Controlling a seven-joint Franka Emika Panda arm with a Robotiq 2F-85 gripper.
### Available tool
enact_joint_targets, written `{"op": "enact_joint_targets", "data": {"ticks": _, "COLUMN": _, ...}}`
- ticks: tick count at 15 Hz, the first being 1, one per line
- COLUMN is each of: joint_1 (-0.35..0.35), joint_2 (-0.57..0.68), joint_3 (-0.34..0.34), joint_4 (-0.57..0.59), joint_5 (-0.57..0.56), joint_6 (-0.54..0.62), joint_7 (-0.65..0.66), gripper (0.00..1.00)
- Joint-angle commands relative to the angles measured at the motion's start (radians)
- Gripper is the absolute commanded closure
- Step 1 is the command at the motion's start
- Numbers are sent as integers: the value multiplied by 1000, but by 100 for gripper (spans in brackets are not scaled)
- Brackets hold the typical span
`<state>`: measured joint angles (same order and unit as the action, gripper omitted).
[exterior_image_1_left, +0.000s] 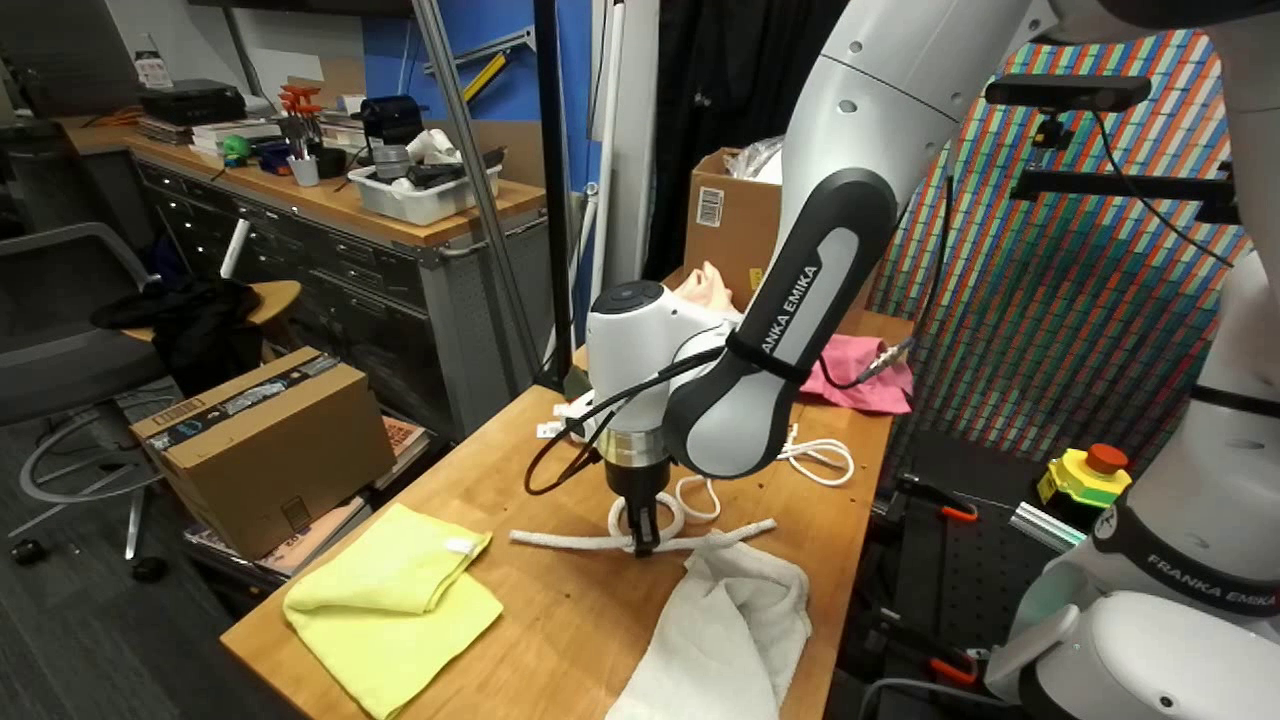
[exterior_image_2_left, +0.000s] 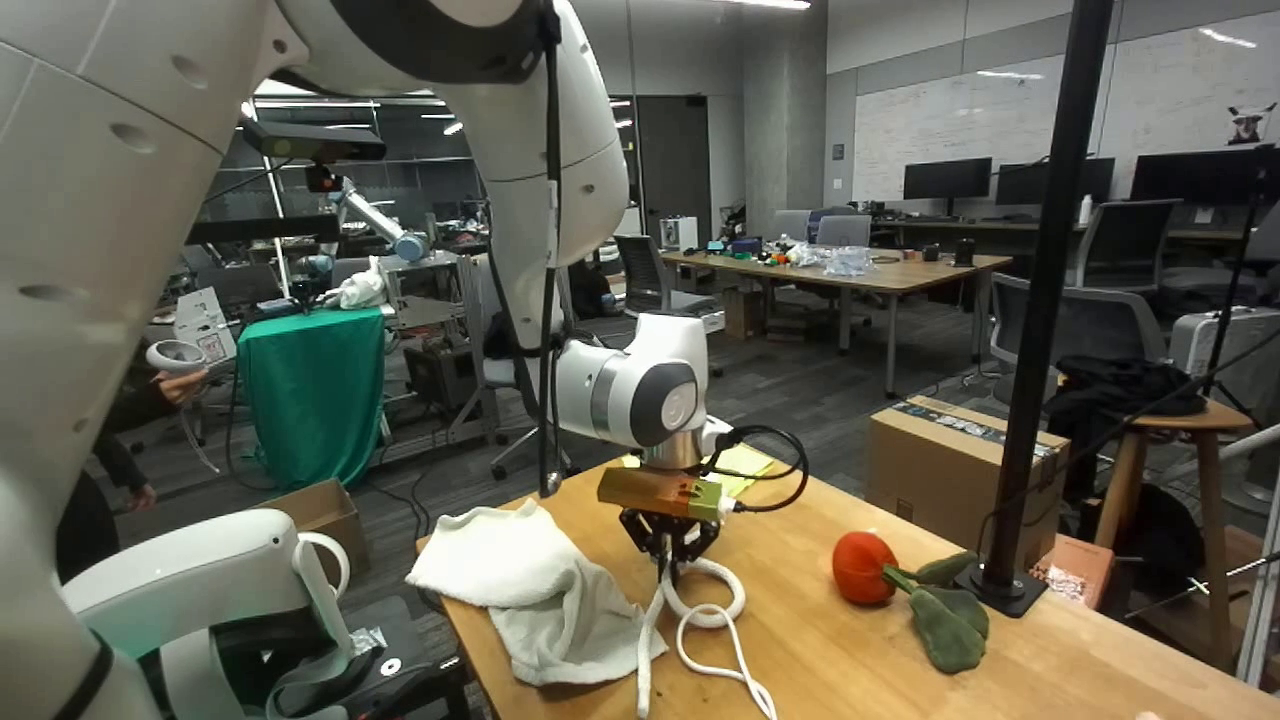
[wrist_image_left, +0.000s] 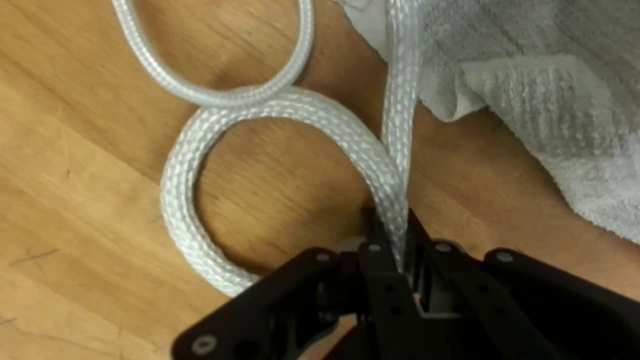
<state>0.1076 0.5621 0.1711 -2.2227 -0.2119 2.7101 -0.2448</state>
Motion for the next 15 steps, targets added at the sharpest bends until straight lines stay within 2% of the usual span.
{"op": "enact_joint_targets", "data": {"ticks": 1, "joint_1": 54, "joint_2": 1, "joint_3": -43, "joint_4": 36, "joint_5": 12, "joint_6": 32, "joint_7": 109, "gripper": 91}}
{"op": "enact_joint_targets", "data": {"ticks": 9, "joint_1": 112, "joint_2": 62, "joint_3": -129, "joint_4": 146, "joint_5": 20, "joint_6": -2, "joint_7": 310, "gripper": 91}}
{"op": "enact_joint_targets", "data": {"ticks": 15, "joint_1": 142, "joint_2": 107, "joint_3": -139, "joint_4": 222, "joint_5": 43, "joint_6": -15, "joint_7": 414, "gripper": 91}}
